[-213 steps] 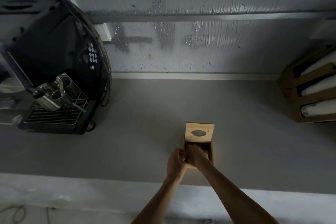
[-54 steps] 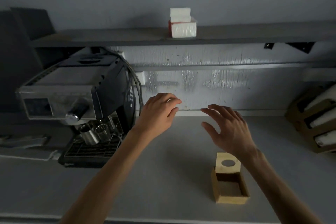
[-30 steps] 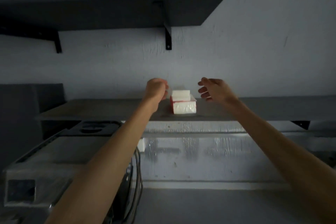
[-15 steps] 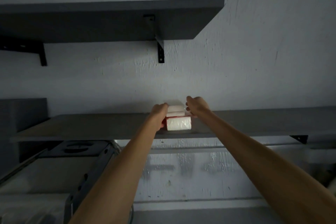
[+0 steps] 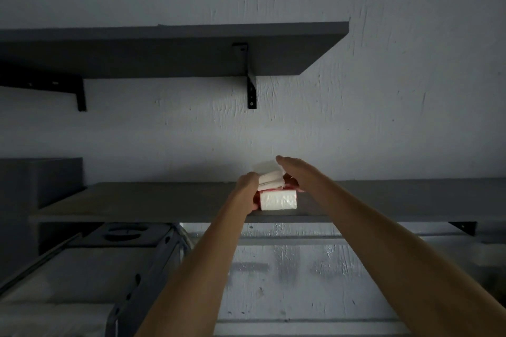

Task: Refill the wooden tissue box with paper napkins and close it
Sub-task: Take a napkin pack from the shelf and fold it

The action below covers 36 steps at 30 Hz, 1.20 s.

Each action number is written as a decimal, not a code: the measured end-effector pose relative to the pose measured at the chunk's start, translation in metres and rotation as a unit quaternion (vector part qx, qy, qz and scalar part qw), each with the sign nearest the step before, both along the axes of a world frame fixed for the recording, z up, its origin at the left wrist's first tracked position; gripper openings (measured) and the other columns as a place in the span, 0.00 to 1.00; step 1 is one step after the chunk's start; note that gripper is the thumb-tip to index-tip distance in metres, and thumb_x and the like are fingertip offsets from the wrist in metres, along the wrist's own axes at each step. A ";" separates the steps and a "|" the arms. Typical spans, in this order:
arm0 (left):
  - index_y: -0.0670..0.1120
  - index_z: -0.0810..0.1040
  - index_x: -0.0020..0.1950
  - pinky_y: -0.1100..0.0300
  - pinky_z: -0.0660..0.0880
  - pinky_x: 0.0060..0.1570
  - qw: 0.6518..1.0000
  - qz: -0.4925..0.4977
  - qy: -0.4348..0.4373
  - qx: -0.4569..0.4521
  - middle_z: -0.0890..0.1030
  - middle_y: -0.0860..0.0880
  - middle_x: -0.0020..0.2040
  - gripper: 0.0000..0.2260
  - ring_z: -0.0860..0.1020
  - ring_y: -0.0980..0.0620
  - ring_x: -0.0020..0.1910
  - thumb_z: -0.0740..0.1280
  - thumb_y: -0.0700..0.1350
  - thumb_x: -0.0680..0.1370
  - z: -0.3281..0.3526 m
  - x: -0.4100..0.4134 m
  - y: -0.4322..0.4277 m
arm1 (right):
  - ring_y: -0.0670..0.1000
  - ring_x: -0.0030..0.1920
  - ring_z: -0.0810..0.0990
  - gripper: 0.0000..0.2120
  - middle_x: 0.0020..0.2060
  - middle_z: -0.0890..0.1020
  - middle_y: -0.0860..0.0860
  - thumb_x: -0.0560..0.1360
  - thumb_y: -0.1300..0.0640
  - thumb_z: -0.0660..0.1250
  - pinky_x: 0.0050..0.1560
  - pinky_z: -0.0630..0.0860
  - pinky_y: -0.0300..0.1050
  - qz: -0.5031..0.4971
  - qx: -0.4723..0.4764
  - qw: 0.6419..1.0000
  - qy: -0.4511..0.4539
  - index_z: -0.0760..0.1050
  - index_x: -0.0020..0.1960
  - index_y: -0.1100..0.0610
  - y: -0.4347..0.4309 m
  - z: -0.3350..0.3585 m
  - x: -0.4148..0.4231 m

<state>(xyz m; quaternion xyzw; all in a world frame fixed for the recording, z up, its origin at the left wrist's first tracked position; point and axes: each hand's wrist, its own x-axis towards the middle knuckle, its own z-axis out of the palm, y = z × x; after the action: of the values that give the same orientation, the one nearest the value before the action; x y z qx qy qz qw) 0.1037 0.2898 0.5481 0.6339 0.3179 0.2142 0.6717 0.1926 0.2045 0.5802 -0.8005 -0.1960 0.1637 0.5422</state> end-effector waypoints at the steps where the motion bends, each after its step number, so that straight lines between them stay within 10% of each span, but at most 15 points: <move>1: 0.42 0.72 0.59 0.52 0.79 0.44 1.000 0.001 -0.006 -0.011 0.79 0.41 0.51 0.11 0.79 0.45 0.45 0.59 0.46 0.80 0.001 -0.001 0.001 | 0.48 0.34 0.74 0.18 0.45 0.78 0.55 0.79 0.47 0.60 0.23 0.68 0.36 0.005 0.012 1.000 0.003 0.72 0.58 0.62 0.001 0.000 -0.001; 4: 0.42 0.74 0.60 0.49 0.78 0.55 0.999 0.011 -0.017 -0.030 0.80 0.41 0.54 0.14 0.80 0.44 0.51 0.61 0.46 0.77 0.002 -0.005 0.005 | 0.50 0.37 0.78 0.19 0.52 0.82 0.58 0.77 0.51 0.66 0.25 0.71 0.38 0.001 0.052 0.999 0.009 0.74 0.60 0.64 0.005 -0.003 -0.001; 9: 0.40 0.75 0.59 0.56 0.75 0.41 0.996 0.015 -0.076 -0.037 0.81 0.41 0.54 0.14 0.79 0.46 0.46 0.60 0.46 0.77 0.007 -0.013 0.003 | 0.50 0.32 0.74 0.14 0.36 0.78 0.54 0.74 0.52 0.69 0.31 0.71 0.41 -0.003 0.079 0.997 -0.016 0.76 0.49 0.63 0.000 -0.001 -0.007; 16: 0.40 0.74 0.60 0.47 0.80 0.47 0.985 0.002 -0.167 -0.054 0.78 0.39 0.55 0.16 0.79 0.42 0.50 0.67 0.47 0.77 0.022 -0.023 -0.004 | 0.50 0.30 0.71 0.13 0.34 0.77 0.53 0.73 0.50 0.69 0.29 0.66 0.41 -0.011 0.105 0.993 -0.055 0.76 0.45 0.62 -0.010 0.007 -0.024; 22: 0.37 0.74 0.59 0.47 0.80 0.53 0.962 -0.011 -0.257 -0.096 0.77 0.39 0.49 0.13 0.78 0.42 0.50 0.66 0.39 0.75 0.027 -0.042 -0.019 | 0.54 0.43 0.81 0.14 0.46 0.81 0.56 0.74 0.54 0.71 0.48 0.81 0.50 0.049 0.219 0.974 0.045 0.76 0.52 0.63 -0.029 0.004 -0.043; 27: 0.38 0.75 0.57 0.51 0.76 0.55 0.929 -0.100 -0.324 -0.148 0.78 0.40 0.50 0.12 0.77 0.43 0.51 0.60 0.37 0.75 0.002 -0.074 -0.047 | 0.56 0.49 0.82 0.15 0.52 0.80 0.60 0.74 0.63 0.68 0.45 0.81 0.47 0.154 0.331 0.921 0.137 0.74 0.59 0.67 -0.075 -0.023 -0.073; 36: 0.41 0.73 0.52 0.46 0.74 0.54 0.970 -0.160 -0.178 -0.051 0.80 0.43 0.49 0.08 0.77 0.43 0.52 0.59 0.36 0.75 -0.089 -0.102 -0.146 | 0.58 0.60 0.80 0.24 0.61 0.80 0.57 0.72 0.55 0.71 0.60 0.75 0.54 0.225 0.284 0.917 0.168 0.71 0.66 0.57 -0.210 -0.135 -0.069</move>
<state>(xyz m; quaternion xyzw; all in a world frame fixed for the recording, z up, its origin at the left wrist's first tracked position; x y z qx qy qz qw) 0.0021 0.1440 0.4593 0.5935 0.0981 0.1963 0.7743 0.1236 -0.0051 0.4454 -0.5084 -0.3153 0.3505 0.7206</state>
